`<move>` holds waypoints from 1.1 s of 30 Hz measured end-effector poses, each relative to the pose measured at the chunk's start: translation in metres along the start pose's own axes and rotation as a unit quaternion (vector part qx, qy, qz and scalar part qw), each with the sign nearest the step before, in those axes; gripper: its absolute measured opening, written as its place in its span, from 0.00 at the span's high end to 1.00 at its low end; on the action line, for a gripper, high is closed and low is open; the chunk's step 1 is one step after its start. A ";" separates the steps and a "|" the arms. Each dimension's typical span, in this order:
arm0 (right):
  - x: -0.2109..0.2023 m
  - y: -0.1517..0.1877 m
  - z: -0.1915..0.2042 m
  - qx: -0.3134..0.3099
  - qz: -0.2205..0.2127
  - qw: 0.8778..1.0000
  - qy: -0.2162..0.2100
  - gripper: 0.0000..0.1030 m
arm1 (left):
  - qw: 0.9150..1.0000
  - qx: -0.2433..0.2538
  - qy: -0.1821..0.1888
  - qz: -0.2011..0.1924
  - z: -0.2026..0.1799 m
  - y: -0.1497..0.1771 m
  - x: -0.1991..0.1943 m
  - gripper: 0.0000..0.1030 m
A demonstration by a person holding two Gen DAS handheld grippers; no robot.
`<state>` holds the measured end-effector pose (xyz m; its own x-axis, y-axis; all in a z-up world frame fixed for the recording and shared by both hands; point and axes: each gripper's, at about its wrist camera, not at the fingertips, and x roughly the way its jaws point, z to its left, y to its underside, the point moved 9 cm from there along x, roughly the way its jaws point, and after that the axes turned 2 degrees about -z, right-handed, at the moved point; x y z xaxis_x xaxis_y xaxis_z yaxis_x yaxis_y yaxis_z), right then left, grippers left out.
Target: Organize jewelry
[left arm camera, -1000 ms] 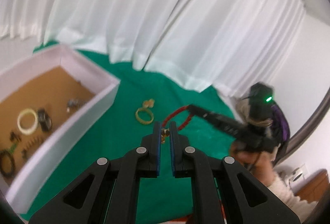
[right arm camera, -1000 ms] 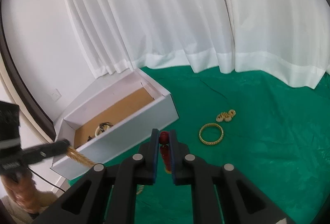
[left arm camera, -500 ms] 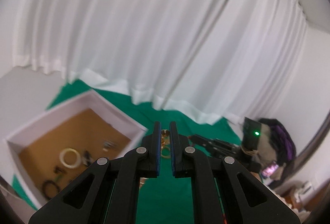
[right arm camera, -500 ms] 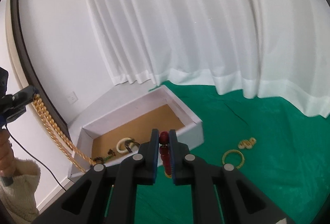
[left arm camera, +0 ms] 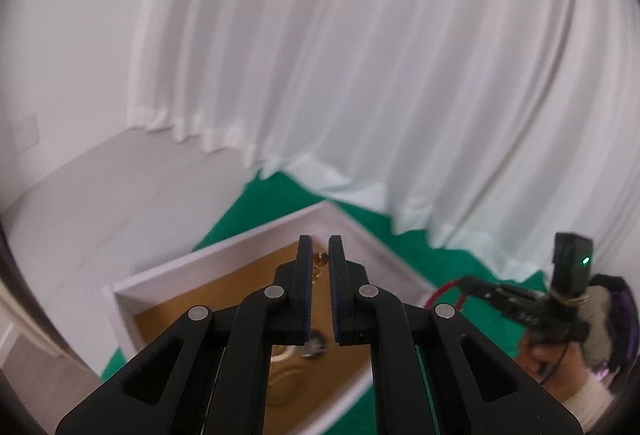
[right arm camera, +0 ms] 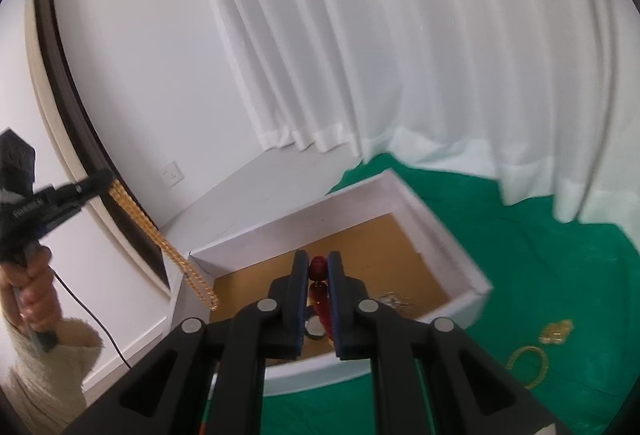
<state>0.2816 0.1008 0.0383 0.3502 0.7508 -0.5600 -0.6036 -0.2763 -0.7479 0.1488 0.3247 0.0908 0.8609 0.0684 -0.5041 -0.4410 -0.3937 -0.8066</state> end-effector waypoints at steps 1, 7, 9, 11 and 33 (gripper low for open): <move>0.010 0.001 -0.001 0.003 0.007 1.000 0.000 0.91 | 1.000 -0.005 -0.006 0.009 0.010 0.005 0.010 0.95; 0.100 0.021 -0.012 0.009 0.082 0.996 0.016 0.91 | 0.996 -0.022 -0.054 0.063 0.069 0.039 0.071 0.95; 0.126 0.029 -0.016 0.006 0.101 0.994 0.030 0.91 | 0.995 -0.022 -0.069 0.076 0.084 0.053 0.084 0.95; 0.149 0.036 -0.020 0.001 0.114 0.992 0.046 0.90 | 0.992 -0.024 -0.082 0.089 0.096 0.066 0.098 0.94; -0.013 0.129 -0.073 -0.020 0.039 0.978 0.202 0.33 | 0.994 0.089 0.020 0.065 -0.067 0.155 0.028 0.14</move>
<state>0.2516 0.0115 -0.0769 0.5640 0.4305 -0.7047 -0.6138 -0.3524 -0.7065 0.1216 0.2045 -0.0282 0.8014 -0.0100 -0.5981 -0.5842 -0.2275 -0.7790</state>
